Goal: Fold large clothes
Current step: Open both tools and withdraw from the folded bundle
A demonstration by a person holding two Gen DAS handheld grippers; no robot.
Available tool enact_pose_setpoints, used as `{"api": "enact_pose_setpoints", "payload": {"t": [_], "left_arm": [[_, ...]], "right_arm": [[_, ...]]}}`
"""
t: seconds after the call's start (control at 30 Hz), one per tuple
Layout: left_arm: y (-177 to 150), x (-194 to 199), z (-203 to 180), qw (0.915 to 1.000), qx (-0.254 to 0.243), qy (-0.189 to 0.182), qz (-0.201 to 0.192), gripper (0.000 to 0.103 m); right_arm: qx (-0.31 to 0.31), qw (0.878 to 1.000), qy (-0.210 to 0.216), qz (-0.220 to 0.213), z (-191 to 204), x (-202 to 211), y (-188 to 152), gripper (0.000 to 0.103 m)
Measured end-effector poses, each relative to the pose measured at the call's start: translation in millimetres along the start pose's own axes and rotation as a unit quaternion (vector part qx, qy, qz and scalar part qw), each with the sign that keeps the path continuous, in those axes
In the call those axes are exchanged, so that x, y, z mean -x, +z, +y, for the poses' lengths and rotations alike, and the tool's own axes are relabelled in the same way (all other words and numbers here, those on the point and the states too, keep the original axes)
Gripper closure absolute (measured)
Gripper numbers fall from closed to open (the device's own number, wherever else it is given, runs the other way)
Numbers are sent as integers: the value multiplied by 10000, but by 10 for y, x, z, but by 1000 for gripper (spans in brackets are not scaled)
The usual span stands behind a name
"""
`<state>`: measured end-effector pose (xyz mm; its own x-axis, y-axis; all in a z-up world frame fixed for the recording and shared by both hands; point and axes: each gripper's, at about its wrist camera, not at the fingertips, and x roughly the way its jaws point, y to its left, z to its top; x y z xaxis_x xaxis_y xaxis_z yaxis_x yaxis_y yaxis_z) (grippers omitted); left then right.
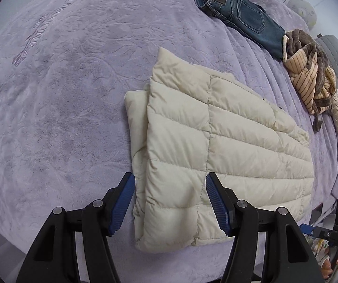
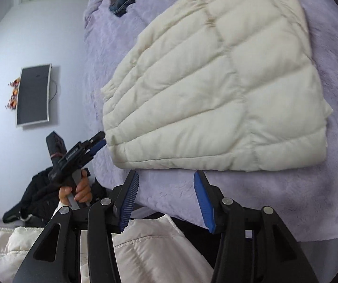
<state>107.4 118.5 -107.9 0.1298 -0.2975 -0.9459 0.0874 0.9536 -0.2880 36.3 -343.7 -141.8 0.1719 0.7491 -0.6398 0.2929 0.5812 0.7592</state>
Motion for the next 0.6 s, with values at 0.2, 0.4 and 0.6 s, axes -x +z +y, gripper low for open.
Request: {"api": "enact_pose_setpoints", "payload": {"t": [0.2,0.4,0.6], "left_arm": [[88,10,-110,9992,-60,272,-288,0],[157,-71,-75,9988,19,440,-227,0],[186,-133,0,9978,159,609,-193,0]], "right_arm": [[610,9977,-279,73,170,2,-126,50],[942,9909,-939,-219,486,-88,-48,26],[1235,9754,-1759,-484,809,-296,63,20]]}}
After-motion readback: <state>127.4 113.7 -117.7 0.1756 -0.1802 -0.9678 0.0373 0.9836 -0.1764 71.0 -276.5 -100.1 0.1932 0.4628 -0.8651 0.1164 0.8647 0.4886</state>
